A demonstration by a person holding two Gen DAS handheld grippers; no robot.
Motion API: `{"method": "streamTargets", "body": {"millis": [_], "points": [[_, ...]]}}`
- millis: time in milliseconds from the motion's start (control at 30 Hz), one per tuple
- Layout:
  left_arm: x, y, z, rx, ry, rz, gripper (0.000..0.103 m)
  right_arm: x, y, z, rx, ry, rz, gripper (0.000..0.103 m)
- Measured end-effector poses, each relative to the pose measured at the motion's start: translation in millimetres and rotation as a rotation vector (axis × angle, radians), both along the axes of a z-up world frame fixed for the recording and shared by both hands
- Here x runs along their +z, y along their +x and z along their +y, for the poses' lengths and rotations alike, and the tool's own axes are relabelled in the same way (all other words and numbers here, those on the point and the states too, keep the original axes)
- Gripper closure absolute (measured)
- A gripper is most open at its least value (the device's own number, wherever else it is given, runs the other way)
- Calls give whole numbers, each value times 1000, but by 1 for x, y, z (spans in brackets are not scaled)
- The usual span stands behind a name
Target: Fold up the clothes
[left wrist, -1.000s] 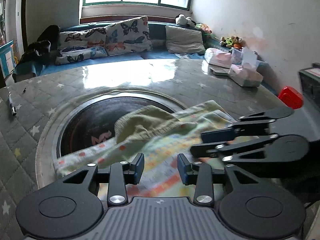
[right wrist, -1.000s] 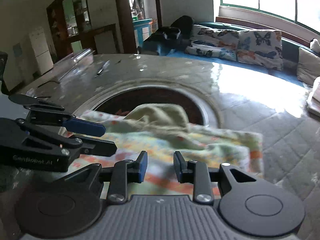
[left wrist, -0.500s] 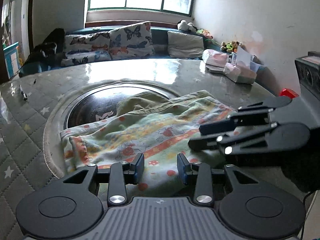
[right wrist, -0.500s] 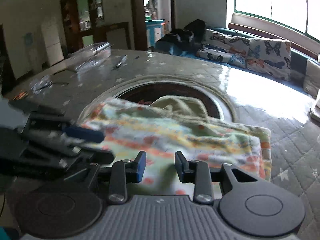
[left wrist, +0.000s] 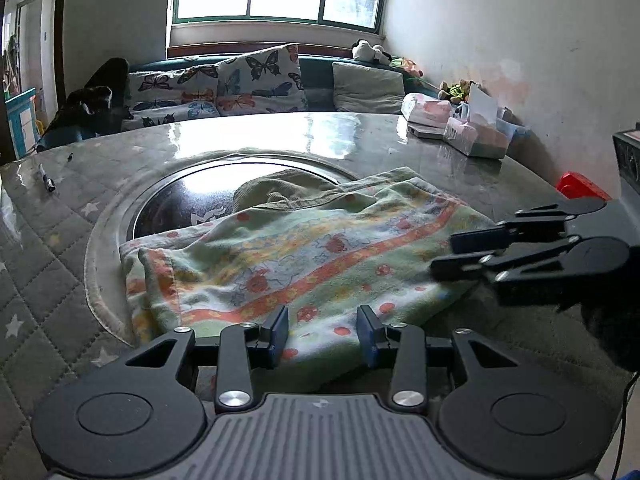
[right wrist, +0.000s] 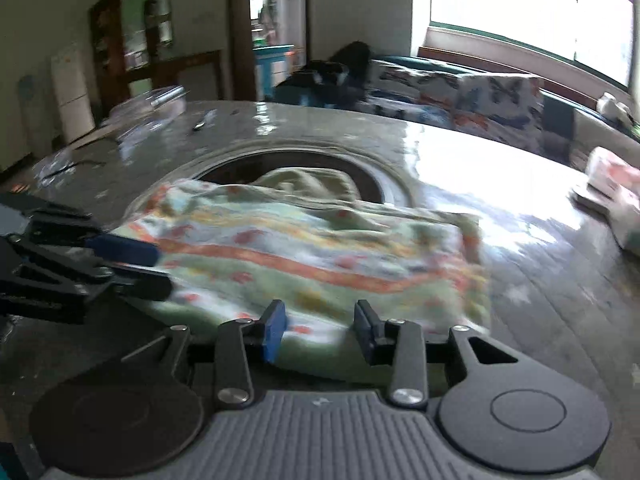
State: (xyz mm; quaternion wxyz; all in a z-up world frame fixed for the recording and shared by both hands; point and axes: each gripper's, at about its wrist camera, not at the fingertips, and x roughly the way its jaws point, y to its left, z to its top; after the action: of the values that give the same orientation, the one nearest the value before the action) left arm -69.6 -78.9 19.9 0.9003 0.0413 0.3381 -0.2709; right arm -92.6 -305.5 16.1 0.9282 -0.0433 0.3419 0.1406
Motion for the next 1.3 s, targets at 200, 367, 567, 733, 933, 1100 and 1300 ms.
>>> {"method": "streamTargets", "body": {"millis": [200,367,567,733,933,1100,1300], "points": [[0,-1,7,9,-17,7,60,1,3,-15,-50,5,-2,70],[-1,-1,24,36,-47,35,54,1,13,-19,-57,13,1,71],[3,-1,30,37,-53,43,55,2,25,-23,-65,22,6,70],[6,-3,38,54,-55,39,55,-3,36,-30,-93,33,27,70],[14,11,44,98,-61,30,55,6,45,-29,-84,35,5,69],[12,34,39,122,-60,33,57,5,68,-23,-75,32,0,69],[-1,57,48,173,-45,77,57,-7,86,-30,-101,30,23,70]]}}
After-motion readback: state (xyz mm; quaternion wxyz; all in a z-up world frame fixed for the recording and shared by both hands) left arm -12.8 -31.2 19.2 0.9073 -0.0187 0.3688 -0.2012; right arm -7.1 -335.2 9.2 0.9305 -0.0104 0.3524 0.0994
